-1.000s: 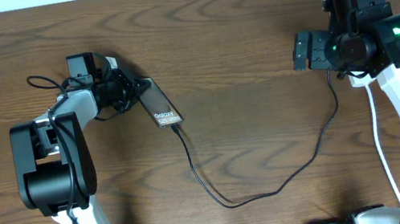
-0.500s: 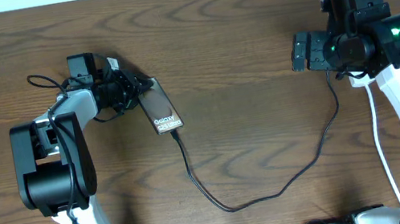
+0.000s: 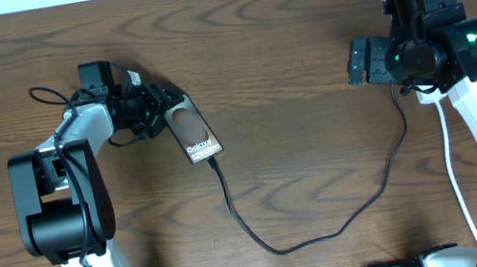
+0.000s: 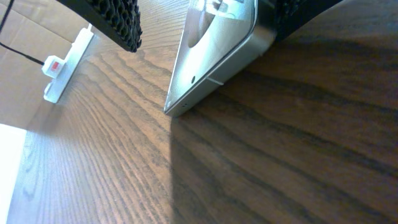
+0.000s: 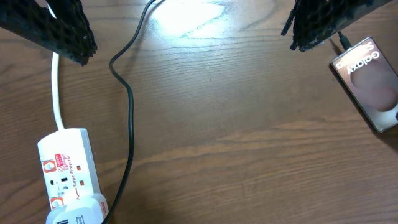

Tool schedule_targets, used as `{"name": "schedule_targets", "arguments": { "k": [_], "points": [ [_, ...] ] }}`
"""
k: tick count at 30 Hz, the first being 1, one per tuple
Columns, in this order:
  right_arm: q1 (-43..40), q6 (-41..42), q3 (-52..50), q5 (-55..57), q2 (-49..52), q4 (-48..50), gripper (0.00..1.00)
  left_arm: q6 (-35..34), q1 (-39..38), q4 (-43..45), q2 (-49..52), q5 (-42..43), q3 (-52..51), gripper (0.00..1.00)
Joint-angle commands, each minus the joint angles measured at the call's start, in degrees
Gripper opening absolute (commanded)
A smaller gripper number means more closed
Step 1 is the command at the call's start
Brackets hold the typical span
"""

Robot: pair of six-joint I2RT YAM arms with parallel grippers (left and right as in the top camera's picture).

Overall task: Plug charger to phone and switch on socket
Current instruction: 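Lower the phone with the left gripper and lay it flat on the table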

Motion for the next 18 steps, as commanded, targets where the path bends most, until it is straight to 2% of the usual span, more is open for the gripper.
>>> {"name": "schedule_targets", "arguments": {
  "k": [1,4,5,9,14,18],
  "points": [
    [0.50,-0.66,-0.11,0.50,-1.03,0.00,0.99,1.70,0.00,-3.52,1.86,-9.25,-1.14,0.61],
    [0.50,-0.66,-0.11,0.50,-1.03,0.00,0.99,1.70,0.00,-5.75,1.86,-11.87,-1.14,0.67],
    [0.48,-0.66,-0.11,0.50,-1.03,0.07,0.99,1.68,0.00,-6.56,1.86,-12.04,-1.14,0.78],
    [0.68,-0.61,-0.11,0.28,-1.03,0.15,0.99,1.70,0.00,-7.34,1.86,-12.09,-1.14,0.81],
    [0.70,-0.63,-0.15,0.28,-1.03,-0.04,0.99,1.70,0.02,-7.63,1.70,-12.31,-1.11,0.90],
    [0.70,-0.66,-0.66,0.31,-1.03,-0.04,0.99,2.97,0.00,-9.20,-0.76,-14.82,-1.01,0.91]
  ]
}}
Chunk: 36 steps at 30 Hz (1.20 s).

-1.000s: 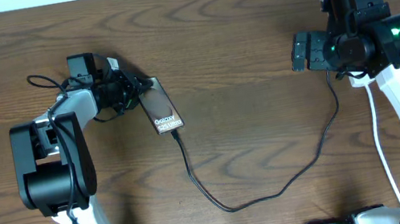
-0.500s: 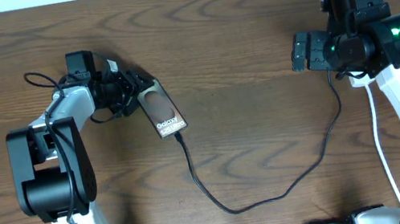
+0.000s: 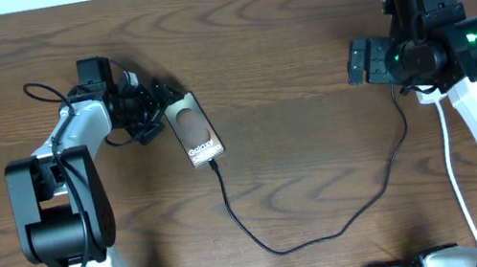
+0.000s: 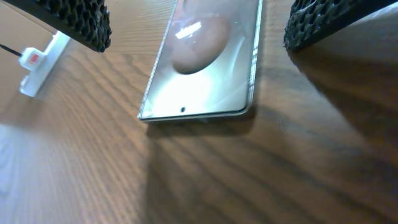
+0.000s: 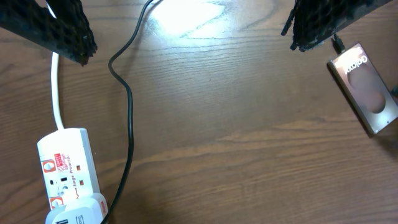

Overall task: Plug charger to phone and switch on socket
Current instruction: 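Lower the phone with the left gripper and lay it flat on the table, then move the right gripper onto the white power strip beside the charger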

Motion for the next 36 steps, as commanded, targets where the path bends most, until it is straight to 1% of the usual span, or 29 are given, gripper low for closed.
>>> {"name": "schedule_targets", "arguments": {
  "k": [1,3,4,6,7,10,11,12,15,19,24,28,30,32,36],
  "points": [
    [0.66,-0.66,-1.05,0.35,-1.03,0.00,0.99,3.15,0.31,-3.76,-0.68,-12.20,-2.38,0.91],
    [0.66,-0.66,-1.75,0.31,-1.03,0.37,0.99,6.12,0.31,-5.60,-4.13,-15.45,-1.86,0.92],
    [0.66,-0.63,-2.23,0.31,-1.03,0.74,0.99,8.72,0.31,-6.36,-6.32,-16.35,-1.60,0.92],
    [0.66,-0.61,-3.15,0.31,-1.03,1.66,0.99,16.09,0.24,-8.07,-11.37,-16.48,-1.03,0.92],
    [0.66,-0.02,-3.89,0.28,-1.03,2.60,0.99,23.32,-0.13,-10.47,-15.89,-16.48,-0.63,0.92],
    [0.66,2.95,-4.72,0.26,-1.01,3.76,0.99,37.11,-1.86,-16.96,-25.40,-16.59,-0.42,0.91],
    [0.66,4.35,-4.92,0.28,-1.01,4.02,0.99,39.89,-2.62,-18.80,-28.20,-17.09,-0.42,0.91],
    [0.66,6.14,-4.96,0.28,-1.03,4.02,0.99,41.55,-3.91,-20.61,-32.37,-19.34,-0.44,0.91],
    [0.66,8.28,-4.94,0.26,-1.03,4.02,0.99,41.24,-6.08,-21.24,-39.30,-24.37,-0.44,0.92],
    [0.55,8.44,-4.94,0.24,-1.03,2.36,0.99,41.29,-6.82,-21.18,-45.83,-24.68,-0.44,0.92],
    [0.66,8.26,-4.94,-1.01,-1.03,1.38,0.99,41.29,-6.82,-21.22,-48.02,-24.68,-0.44,0.92],
    [0.04,1.57,-3.48,-7.65,-1.03,1.60,0.99,41.29,-6.82,-21.22,-47.80,-24.68,-0.44,0.92],
    [-2.03,-0.37,-1.29,-12.92,-1.03,0.61,0.99,41.29,-6.82,-21.22,-47.60,-24.68,-0.44,0.92],
    [-5.79,-3.06,1.60,-18.75,-0.90,-0.98,0.99,41.29,-6.82,-21.22,-47.56,-24.68,-0.44,0.92],
    [-17.53,-10.27,9.68,-29.07,0.59,-6.16,0.99,41.29,-6.82,-21.22,-47.56,-24.68,-0.44,0.92]
  ]
}}
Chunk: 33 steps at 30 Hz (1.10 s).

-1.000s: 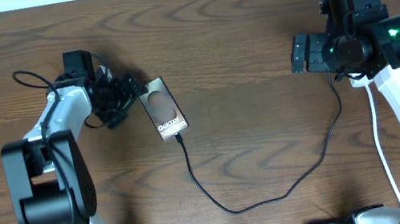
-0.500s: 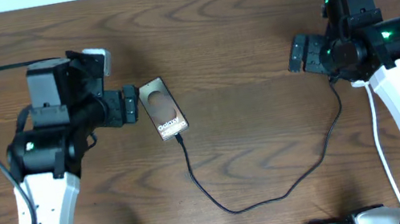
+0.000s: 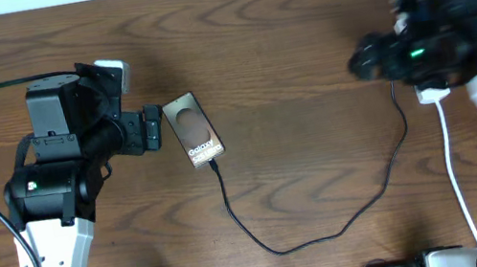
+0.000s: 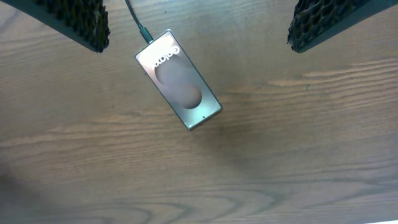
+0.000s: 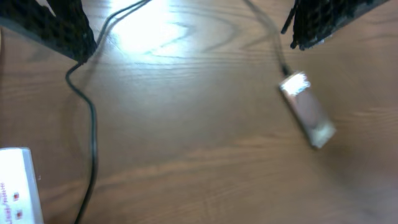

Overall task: Plug charger to phone and switch on socket
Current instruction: 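Move the right gripper onto the white power strip beside the charger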

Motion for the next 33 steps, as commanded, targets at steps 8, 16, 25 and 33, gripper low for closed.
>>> {"name": "schedule_targets", "arguments": {
  "k": [8,16,25,33],
  "points": [
    [-29.35,-32.57,20.33,-13.79,13.03,-11.47,0.99,0.79,-0.04,-0.22,-0.09,-0.81,0.42,0.93],
    [-32.87,-43.15,20.46,-16.65,32.24,-6.36,0.99,0.76,-0.04,-0.22,-0.09,-0.81,0.42,0.93],
    [-30.23,-46.18,20.46,-22.03,46.58,-3.93,0.99,0.79,-0.04,-0.22,-0.07,-0.81,0.42,0.93],
    [-26.43,-48.72,20.46,-21.75,50.31,1.40,0.99,0.79,-0.04,-0.22,-0.07,-0.81,0.42,0.93]
  ]
}}
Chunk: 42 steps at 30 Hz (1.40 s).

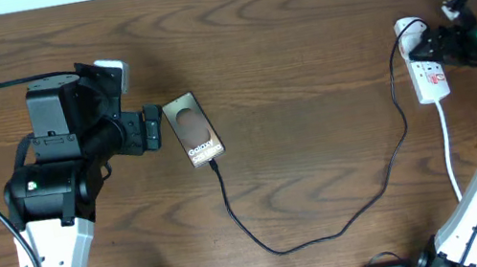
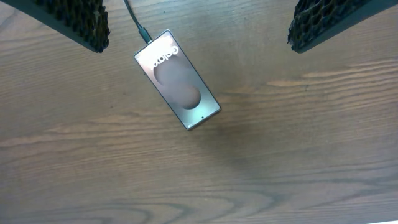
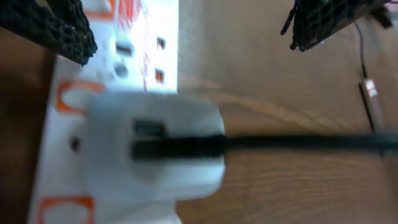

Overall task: Plug charger to phone and switch on socket
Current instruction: 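Move the right gripper onto the white power strip beside the charger, then press the socket switch next to the charger with the right gripper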

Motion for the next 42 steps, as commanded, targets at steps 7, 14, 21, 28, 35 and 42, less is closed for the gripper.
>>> {"name": "schedule_targets", "arguments": {
  "k": [7,14,21,28,35,42],
  "points": [
    [2.47,-1.92,0.35,-0.87,0.07,4.57,0.99,0.79,-0.04,-0.22,-0.07,-0.59,0.42,0.93],
    [3.54,-0.79,0.35,0.17,0.07,4.81,0.99,0.79,-0.04,-0.22,-0.07,-0.59,0.42,0.93],
    [4.20,0.94,-1.64,0.13,0.11,5.86,0.99,0.79,-0.04,-0.22,-0.07,-0.59,0.42,0.93],
    [4.63,4.72,-9.31,-4.42,0.11,10.23,0.99,0.79,-0.04,-0.22,-0.07,-0.59,0.42,0.93],
    [4.68,4.72,-11.89,-2.47,0.07,8.72,0.99,0.79,-0.04,-0.22,-0.07,-0.59,0.42,0.93],
    [2.40,3.32,-9.75,-0.48,0.04,8.48,0.99,0.79,-0.04,-0.22,-0.02,-0.59,0.42,0.93]
  ]
}}
